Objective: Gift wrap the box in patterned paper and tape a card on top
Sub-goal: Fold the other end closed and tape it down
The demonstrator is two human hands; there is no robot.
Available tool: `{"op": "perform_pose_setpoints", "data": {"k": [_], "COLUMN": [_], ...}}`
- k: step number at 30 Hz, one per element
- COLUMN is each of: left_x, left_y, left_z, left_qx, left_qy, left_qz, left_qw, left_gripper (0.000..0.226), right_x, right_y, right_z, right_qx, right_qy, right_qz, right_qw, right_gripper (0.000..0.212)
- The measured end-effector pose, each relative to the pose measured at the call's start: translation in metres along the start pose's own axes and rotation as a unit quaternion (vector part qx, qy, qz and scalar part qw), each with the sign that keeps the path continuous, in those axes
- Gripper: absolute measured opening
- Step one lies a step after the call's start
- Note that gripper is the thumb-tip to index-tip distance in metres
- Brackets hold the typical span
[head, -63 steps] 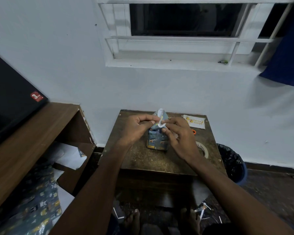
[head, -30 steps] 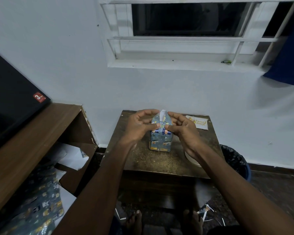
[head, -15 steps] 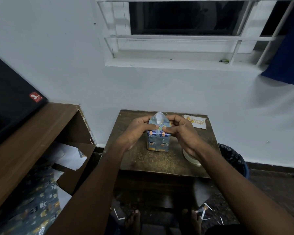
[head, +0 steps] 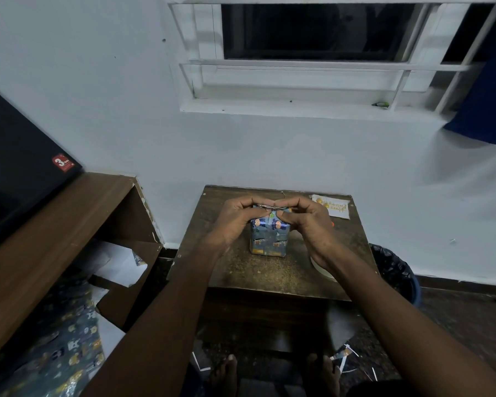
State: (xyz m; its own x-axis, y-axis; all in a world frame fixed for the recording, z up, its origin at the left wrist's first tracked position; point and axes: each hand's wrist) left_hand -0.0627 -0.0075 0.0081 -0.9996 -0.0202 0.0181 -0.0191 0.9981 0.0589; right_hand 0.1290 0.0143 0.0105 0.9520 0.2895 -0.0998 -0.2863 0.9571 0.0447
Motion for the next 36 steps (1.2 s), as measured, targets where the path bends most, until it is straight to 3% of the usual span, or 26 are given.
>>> {"op": "perform_pose_setpoints", "data": {"k": [9, 15, 19, 21, 23, 27, 31, 36], "left_x": [0.0, 0.012, 0.012, 0.012, 0.013, 0.014, 0.015, 0.014], "left_y": [0.001, -0.006, -0.011, -0.012, -0.013, -0.015, -0.016, -0.017], "left_z": [-0.003, -0.005, -0.007, -0.007, -0.007, -0.008, -0.01, -0.01], "left_qx": [-0.045, -0.07, -0.06, -0.058, -0.052, -0.044, -0.038, -0.048], "left_qy": [0.013, 0.035, 0.016, 0.011, 0.006, 0.011, 0.017, 0.018], "left_qz": [-0.011, 0.071, 0.068, 0.065, 0.061, 0.05, 0.048, 0.048], "left_qw": [0.999, 0.994, 0.996, 0.996, 0.997, 0.998, 0.998, 0.998], "left_gripper": [0.02, 0.026, 0.03, 0.029, 0.029, 0.028, 0.028, 0.028], "right_x": [0.002, 0.005, 0.007, 0.01, 0.014, 0.016, 0.016, 0.014], "right_y": [0.004, 0.005, 0.002, -0.002, -0.007, -0.013, -0.015, -0.014], "right_z": [-0.001, -0.005, -0.005, -0.005, -0.005, -0.004, -0.002, -0.004], "right_qx": [0.033, 0.046, 0.07, 0.168, 0.282, 0.381, 0.393, 0.367], "right_qy": [-0.004, -0.024, -0.077, -0.185, -0.314, -0.444, -0.474, -0.516], "right_qz": [-0.015, -0.031, -0.016, -0.006, 0.013, 0.032, 0.029, 0.044], "right_qw": [0.999, 0.998, 0.994, 0.968, 0.906, 0.81, 0.788, 0.773], "right_gripper": [0.02, 0.015, 0.016, 0.018, 0.016, 0.011, 0.016, 0.039]}}
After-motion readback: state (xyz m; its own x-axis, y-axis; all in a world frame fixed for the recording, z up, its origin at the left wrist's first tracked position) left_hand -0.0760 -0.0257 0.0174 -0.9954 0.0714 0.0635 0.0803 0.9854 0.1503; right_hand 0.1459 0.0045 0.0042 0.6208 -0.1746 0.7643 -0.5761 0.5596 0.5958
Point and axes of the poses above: each hand's wrist, its own y-axis towards the middle knuckle, its own x-axis out of the back of the hand, z = x × y, and after that the axes turned 2 degrees about z, right-handed
